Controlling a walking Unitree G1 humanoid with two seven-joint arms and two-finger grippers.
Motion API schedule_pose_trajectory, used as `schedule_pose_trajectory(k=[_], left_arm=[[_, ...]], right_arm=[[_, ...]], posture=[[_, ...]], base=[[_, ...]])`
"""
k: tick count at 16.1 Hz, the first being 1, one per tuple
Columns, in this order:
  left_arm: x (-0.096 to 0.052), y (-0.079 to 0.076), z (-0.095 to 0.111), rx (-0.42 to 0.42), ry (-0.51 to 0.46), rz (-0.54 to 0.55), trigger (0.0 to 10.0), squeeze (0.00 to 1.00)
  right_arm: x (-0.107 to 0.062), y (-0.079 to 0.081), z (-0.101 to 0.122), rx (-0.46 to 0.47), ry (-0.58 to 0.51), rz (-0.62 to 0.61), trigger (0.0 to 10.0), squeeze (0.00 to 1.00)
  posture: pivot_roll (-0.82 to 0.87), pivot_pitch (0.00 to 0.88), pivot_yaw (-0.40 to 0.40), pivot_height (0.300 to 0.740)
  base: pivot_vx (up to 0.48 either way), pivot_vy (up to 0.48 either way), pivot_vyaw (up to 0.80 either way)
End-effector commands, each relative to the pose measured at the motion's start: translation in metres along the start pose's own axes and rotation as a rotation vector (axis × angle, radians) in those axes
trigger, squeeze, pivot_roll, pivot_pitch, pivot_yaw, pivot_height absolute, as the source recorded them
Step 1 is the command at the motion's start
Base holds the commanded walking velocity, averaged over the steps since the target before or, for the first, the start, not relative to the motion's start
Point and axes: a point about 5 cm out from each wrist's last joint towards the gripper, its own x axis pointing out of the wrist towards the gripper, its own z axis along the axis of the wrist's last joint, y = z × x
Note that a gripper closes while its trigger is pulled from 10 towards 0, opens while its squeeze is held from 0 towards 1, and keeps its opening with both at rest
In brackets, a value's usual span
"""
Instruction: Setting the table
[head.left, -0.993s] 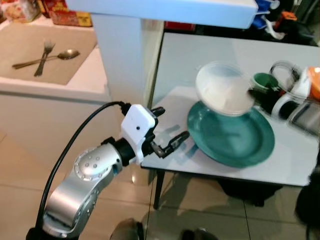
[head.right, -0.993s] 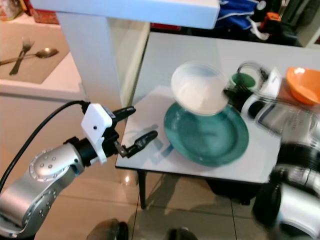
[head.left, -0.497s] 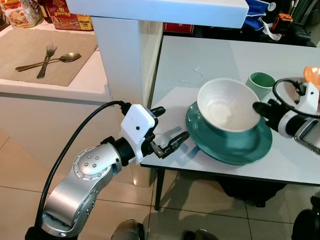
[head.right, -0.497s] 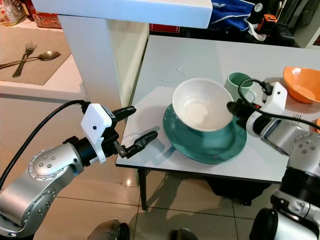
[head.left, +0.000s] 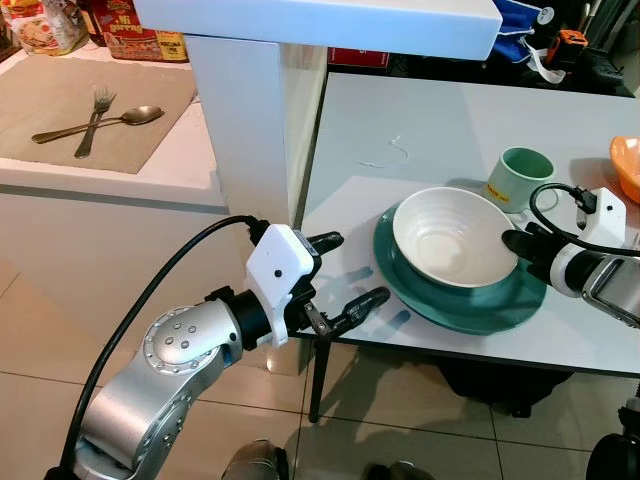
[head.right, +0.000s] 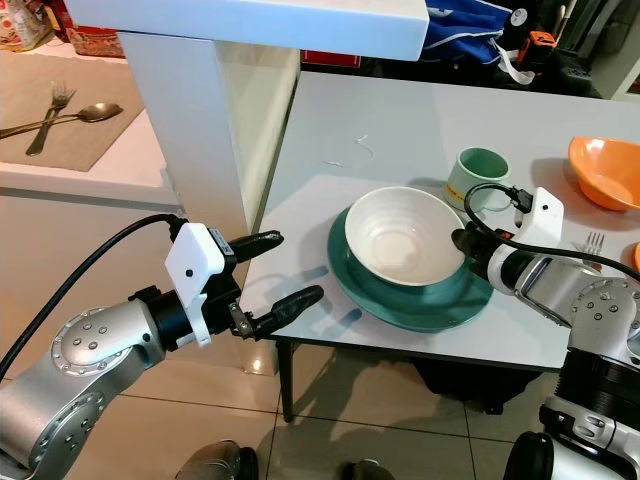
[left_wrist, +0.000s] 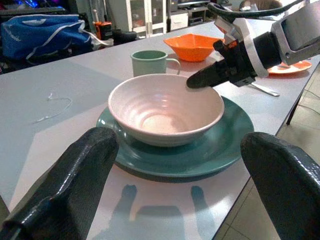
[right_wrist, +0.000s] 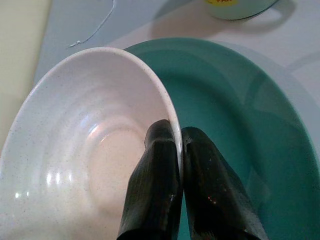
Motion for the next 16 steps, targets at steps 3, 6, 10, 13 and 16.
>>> schedule_pose_trajectory(k=[3,6,10,13,16], left_arm=[[-0.002,-0.007,0.002,-0.009,0.009,-0.061,10.0,0.00],[-0.002,-0.008,0.002,-0.010,0.010,-0.067,10.0,0.00],[-0.003,-0.004,0.004,0.020,-0.001,-0.030,10.0,0.00],[-0.010,0.023,0.008,0.062,-0.036,0.277,10.0,0.00],[-0.032,0.020,-0.003,0.055,-0.031,0.405,10.0,0.00]], right_arm=[[-0.006,-0.011,0.002,0.019,0.000,-0.054,10.0,1.00],[-0.009,-0.017,0.004,0.031,0.009,-0.076,10.0,1.00],[-0.024,-0.012,0.024,-0.073,-0.093,-0.089,10.0,0.44],[-0.073,0.031,0.045,-0.439,-0.388,0.095,10.0,0.00],[-0.083,0.071,-0.004,-0.572,-0.501,0.306,10.0,0.00]], posture=[[0.12,0.052,-0.026,0.740],[0.11,0.052,-0.026,0.740],[0.12,0.051,-0.028,0.740],[0.12,0.054,-0.035,0.740],[0.10,0.053,-0.017,0.740]], base=[[0.000,0.000,0.00],[0.000,0.000,0.00],[0.000,0.000,0.00],[0.000,0.000,0.00],[0.000,0.416,0.00]])
